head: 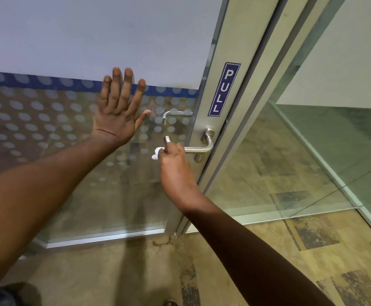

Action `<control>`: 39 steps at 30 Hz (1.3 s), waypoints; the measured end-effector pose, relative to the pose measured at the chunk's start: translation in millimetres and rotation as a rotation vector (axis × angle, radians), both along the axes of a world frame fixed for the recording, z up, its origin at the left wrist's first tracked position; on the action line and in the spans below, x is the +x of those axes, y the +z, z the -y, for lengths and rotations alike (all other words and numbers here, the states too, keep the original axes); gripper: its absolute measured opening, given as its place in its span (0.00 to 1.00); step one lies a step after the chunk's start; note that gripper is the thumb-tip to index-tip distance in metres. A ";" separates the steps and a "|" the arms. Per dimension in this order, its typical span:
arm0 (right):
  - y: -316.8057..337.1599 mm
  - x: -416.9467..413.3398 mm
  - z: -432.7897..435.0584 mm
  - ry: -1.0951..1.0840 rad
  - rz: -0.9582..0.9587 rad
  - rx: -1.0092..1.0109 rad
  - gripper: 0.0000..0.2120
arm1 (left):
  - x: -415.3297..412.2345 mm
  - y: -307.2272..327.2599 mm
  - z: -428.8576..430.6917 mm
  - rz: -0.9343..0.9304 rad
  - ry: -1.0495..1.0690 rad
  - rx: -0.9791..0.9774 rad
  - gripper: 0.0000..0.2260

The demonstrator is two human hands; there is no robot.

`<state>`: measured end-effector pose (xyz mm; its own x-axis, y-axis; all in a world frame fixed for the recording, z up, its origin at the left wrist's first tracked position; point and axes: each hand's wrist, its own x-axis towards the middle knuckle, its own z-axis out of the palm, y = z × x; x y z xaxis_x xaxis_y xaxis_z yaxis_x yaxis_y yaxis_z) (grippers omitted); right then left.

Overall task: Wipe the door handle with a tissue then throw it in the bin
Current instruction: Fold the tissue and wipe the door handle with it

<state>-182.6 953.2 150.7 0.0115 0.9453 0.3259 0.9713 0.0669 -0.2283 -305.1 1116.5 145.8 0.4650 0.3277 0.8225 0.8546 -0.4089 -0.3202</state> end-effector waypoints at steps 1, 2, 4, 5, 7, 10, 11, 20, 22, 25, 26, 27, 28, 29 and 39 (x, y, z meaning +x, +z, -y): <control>3.5 2.0 -0.4 -0.002 -0.038 0.010 0.08 | -1.4 4.9 5.8 0.009 -0.009 -0.032 0.32; 3.5 5.1 -1.7 -0.009 -0.068 -0.019 0.08 | 1.3 4.7 10.9 0.034 -0.027 -0.082 0.31; 12.4 8.8 -4.1 -0.035 -0.223 -0.050 0.07 | -0.1 15.2 22.8 0.036 -0.066 -0.142 0.29; 16.4 11.1 -6.6 -0.071 -0.356 -0.072 0.06 | 0.8 15.6 25.9 0.054 -0.094 -0.195 0.28; 30.6 15.0 -7.4 -0.098 -0.588 -0.098 0.05 | -4.4 25.7 36.3 0.105 -0.150 -0.282 0.25; 49.5 22.0 -2.2 -0.028 -0.687 -0.086 0.06 | -13.1 40.3 54.4 0.251 -0.259 -0.403 0.19; 53.4 26.2 -0.8 -0.038 -0.721 -0.073 0.06 | -15.6 45.4 59.6 0.300 -0.299 -0.449 0.17; 86.3 59.6 3.8 0.144 -1.765 -0.429 0.07 | -9.4 86.4 118.8 1.296 -0.612 -1.569 0.09; 91.7 62.6 3.4 0.203 -1.853 -0.500 0.12 | -11.3 98.4 127.2 1.340 -0.704 -1.681 0.11; 97.6 63.1 2.7 0.297 -1.879 -0.568 0.17 | -12.1 113.1 137.4 1.267 -0.801 -1.776 0.15; 98.8 62.5 2.3 0.319 -1.888 -0.581 0.17 | -11.7 117.3 140.3 1.234 -0.810 -1.791 0.16; 100.2 61.8 2.0 0.330 -1.894 -0.592 0.15 | -10.7 120.9 143.2 1.222 -0.810 -1.787 0.17; 101.8 60.8 2.4 0.337 -1.894 -0.601 0.14 | -9.7 123.3 145.4 1.234 -0.807 -1.765 0.17; 103.1 59.6 2.8 0.338 -1.890 -0.605 0.12 | -9.2 125.4 147.5 1.263 -0.799 -1.736 0.17; 103.0 46.6 10.9 0.262 -1.920 -0.527 0.04 | -10.9 131.1 167.3 1.422 -0.605 -1.583 0.07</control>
<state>-136.0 942.4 253.6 -0.1864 0.9624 -0.1974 -0.5343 -0.2679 -0.8017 -315.9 949.2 276.9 0.2485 0.9629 -0.1048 -0.1371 0.1421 0.9803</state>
